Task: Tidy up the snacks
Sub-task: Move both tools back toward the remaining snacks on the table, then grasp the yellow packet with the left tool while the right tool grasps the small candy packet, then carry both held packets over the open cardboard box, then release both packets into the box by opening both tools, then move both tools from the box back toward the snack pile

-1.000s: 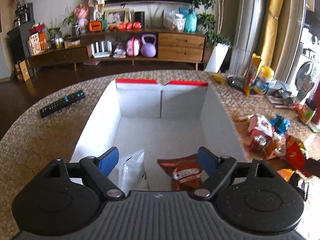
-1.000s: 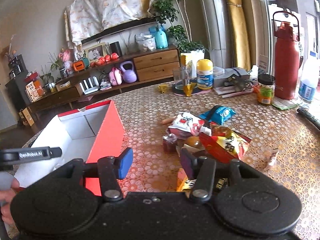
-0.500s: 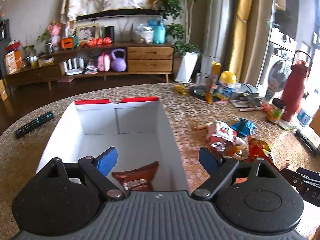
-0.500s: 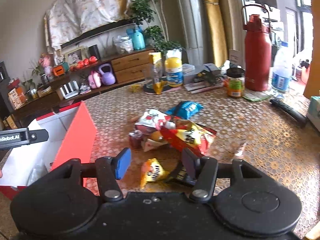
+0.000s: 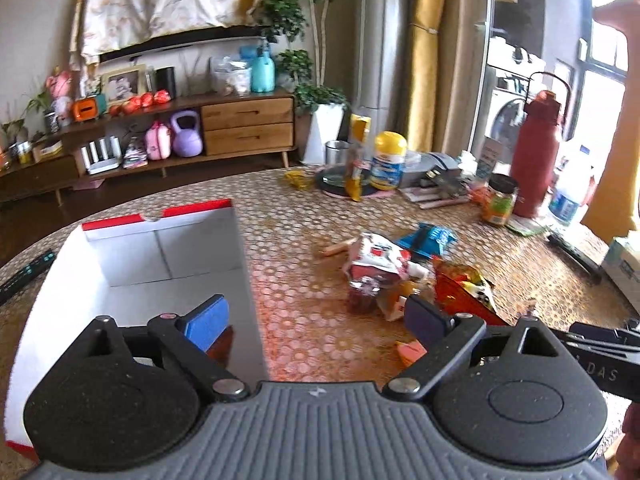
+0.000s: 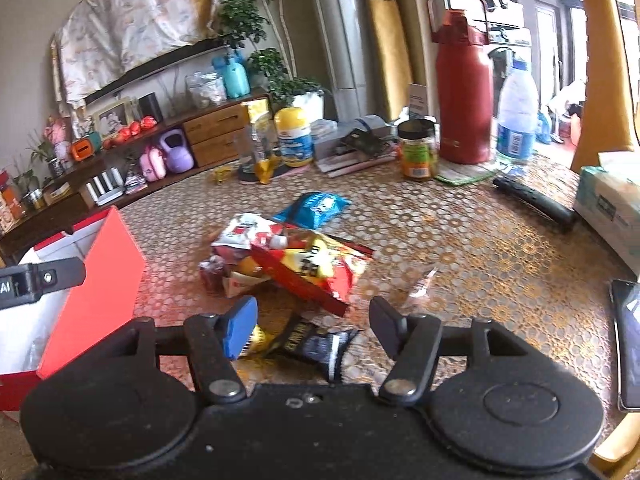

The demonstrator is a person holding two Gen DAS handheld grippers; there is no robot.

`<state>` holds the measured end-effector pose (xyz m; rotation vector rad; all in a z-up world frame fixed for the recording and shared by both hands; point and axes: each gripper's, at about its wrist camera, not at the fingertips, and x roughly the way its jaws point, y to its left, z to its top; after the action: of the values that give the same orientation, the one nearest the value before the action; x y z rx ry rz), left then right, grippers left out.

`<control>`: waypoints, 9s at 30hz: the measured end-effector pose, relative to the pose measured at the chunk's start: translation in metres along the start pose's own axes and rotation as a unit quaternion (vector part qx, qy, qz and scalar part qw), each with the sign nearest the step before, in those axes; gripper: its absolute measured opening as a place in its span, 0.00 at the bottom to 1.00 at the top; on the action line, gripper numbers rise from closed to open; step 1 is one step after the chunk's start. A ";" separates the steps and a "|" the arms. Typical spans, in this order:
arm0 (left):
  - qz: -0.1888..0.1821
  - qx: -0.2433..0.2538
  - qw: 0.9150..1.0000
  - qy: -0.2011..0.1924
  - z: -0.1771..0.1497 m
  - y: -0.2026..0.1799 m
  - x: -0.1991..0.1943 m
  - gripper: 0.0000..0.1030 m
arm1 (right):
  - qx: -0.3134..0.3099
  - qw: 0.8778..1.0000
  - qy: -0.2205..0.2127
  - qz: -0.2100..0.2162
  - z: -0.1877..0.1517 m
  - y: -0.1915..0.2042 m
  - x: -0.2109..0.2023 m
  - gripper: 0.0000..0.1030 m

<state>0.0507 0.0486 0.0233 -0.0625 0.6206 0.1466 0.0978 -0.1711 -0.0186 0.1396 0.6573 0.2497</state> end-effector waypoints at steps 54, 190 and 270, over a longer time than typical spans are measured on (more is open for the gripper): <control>-0.053 0.018 0.996 0.068 -0.055 -0.079 0.125 0.69 | 0.026 0.998 0.036 -0.047 -0.020 -0.062 0.052 0.64; 0.108 -0.044 0.986 0.119 0.018 0.202 0.102 0.35 | -0.246 0.947 0.127 0.162 0.027 0.291 0.121 0.16; -0.029 -0.014 0.999 -0.029 -0.004 0.023 -0.008 0.80 | -0.087 0.996 -0.001 0.001 -0.030 0.032 0.025 0.45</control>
<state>0.0390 0.0700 0.0244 -0.1033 0.5573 0.1004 0.0922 -0.1316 -0.0499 -0.0265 0.6299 0.3075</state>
